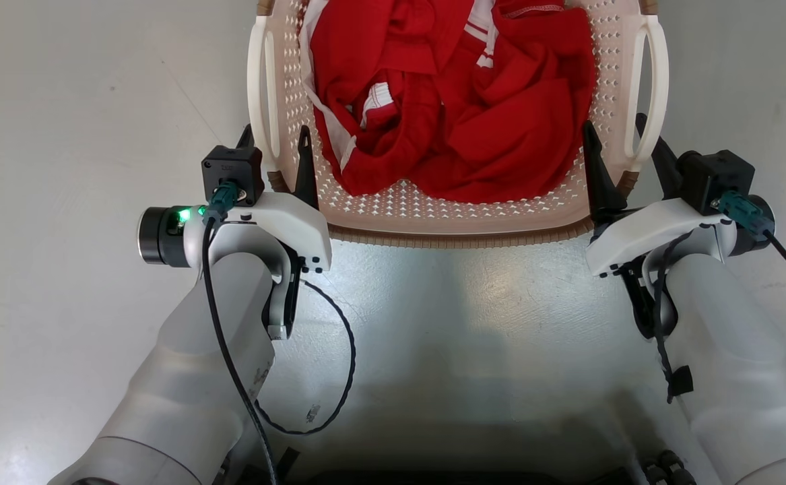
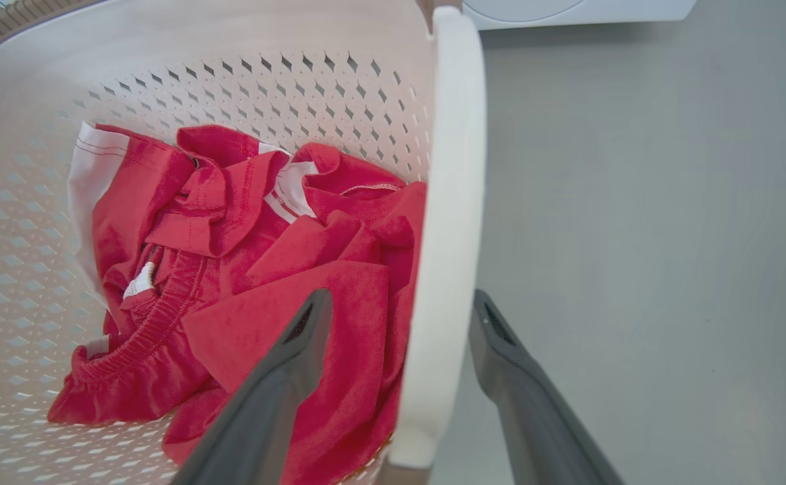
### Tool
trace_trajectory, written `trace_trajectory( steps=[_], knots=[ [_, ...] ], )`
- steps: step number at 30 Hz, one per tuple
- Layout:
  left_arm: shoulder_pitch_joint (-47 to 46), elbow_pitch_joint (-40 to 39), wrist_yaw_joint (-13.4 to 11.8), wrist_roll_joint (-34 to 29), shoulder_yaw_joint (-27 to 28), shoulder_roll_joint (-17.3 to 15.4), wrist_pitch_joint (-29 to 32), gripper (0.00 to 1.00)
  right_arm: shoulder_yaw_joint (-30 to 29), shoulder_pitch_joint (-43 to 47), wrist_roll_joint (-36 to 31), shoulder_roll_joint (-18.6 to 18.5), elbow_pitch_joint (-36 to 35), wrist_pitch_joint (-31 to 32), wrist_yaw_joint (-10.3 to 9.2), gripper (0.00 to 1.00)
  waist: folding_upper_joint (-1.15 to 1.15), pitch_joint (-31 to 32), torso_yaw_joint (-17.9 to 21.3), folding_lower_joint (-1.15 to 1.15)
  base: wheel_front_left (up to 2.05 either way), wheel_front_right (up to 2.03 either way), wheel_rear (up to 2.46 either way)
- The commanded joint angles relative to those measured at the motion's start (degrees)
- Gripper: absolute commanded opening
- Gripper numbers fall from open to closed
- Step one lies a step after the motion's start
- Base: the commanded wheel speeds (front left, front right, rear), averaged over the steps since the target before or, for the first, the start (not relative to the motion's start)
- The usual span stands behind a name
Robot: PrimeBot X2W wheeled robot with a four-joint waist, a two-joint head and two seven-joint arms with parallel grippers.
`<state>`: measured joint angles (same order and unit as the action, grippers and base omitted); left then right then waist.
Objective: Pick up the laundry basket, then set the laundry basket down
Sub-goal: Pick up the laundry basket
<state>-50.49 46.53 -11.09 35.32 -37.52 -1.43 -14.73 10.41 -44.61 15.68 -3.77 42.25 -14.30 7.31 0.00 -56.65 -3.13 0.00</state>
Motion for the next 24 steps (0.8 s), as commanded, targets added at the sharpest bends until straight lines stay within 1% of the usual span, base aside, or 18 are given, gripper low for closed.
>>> trace_trajectory(
  steps=[1, 2, 5, 6, 7, 8, 9, 10, 11, 18, 24],
  knots=[
    [0.8, -0.36, -0.64, 0.19, 0.68, -1.44, -0.27, 0.94, 0.87, 1.99, 0.26, 0.9, -0.28, -0.7, 0.18, 1.0, 0.0, -0.08, -0.05, 0.0, 0.0, 0.0, 0.0],
    [0.79, -0.38, -0.63, 0.24, 0.62, -1.44, -0.27, 0.92, 0.83, 1.97, 0.22, 0.9, -0.28, -0.7, 0.18, 1.0, 0.0, -0.11, -0.08, 0.0, 0.0, 0.0, 0.0],
    [0.79, -0.3, -0.56, 0.56, 0.36, -1.44, -0.27, 0.75, 0.8, 1.92, 0.24, 0.9, -0.21, -0.7, 0.18, 1.0, 0.0, -0.23, -0.1, 0.0, 0.0, 0.0, 0.0],
    [0.78, -0.26, -0.53, 0.69, 0.24, -1.44, -0.27, 0.68, 0.8, 1.89, 0.27, 0.9, -0.18, -0.7, 0.18, 0.99, 0.0, -0.28, -0.08, 0.0, 0.0, 0.0, 0.0],
    [0.76, -0.22, -0.5, 0.81, 0.11, -1.44, -0.27, 0.6, 0.78, 1.86, 0.34, 0.9, -0.14, -0.7, 0.18, 0.78, 0.0, -0.33, -0.09, 0.0, 0.0, 0.0, 0.0],
    [0.73, -0.19, -0.47, 0.93, -0.03, -1.44, -0.27, 0.5, 0.78, 1.83, 0.4, 0.9, -0.08, -0.7, 0.18, 0.46, 0.0, -0.39, -0.1, 0.0, 0.0, 0.0, 0.0],
    [0.75, -0.14, -0.37, 1.21, -0.19, -1.44, -0.27, 0.37, 0.81, 1.83, 0.61, 0.9, 0.07, -0.7, 0.18, 0.31, 0.0, -0.43, -0.1, 0.0, 0.0, 0.0, 0.0],
    [0.74, -0.12, -0.33, 1.48, -0.32, -1.44, -0.27, 0.01, 0.94, 1.84, 1.08, 0.9, 0.48, -0.7, 0.18, 0.11, 0.0, -0.46, -0.12, 0.0, 0.0, 0.0, 0.0],
    [0.68, -0.14, -0.37, 1.63, -0.46, -1.44, -0.27, 0.0, 1.01, 1.75, 1.62, 0.9, 0.68, -0.7, 0.18, 0.0, 0.0, -0.51, -0.11, 0.0, 0.0, 0.0, 0.0],
    [0.37, -0.03, -0.55, 2.14, -1.29, -1.44, -0.27, 0.0, 1.46, 1.27, 3.61, 0.9, 1.32, -0.7, 0.18, 0.0, 0.0, -0.41, 0.13, 0.0, 0.0, 0.0, 0.0],
    [0.84, 0.65, -0.3, 2.76, -2.02, -1.44, -0.27, 0.0, 1.79, 1.93, 3.77, 0.9, 1.87, -0.7, 0.18, 0.0, 0.0, 1.4, 0.22, 0.0, 0.0, 0.0, 0.0]
  ],
)
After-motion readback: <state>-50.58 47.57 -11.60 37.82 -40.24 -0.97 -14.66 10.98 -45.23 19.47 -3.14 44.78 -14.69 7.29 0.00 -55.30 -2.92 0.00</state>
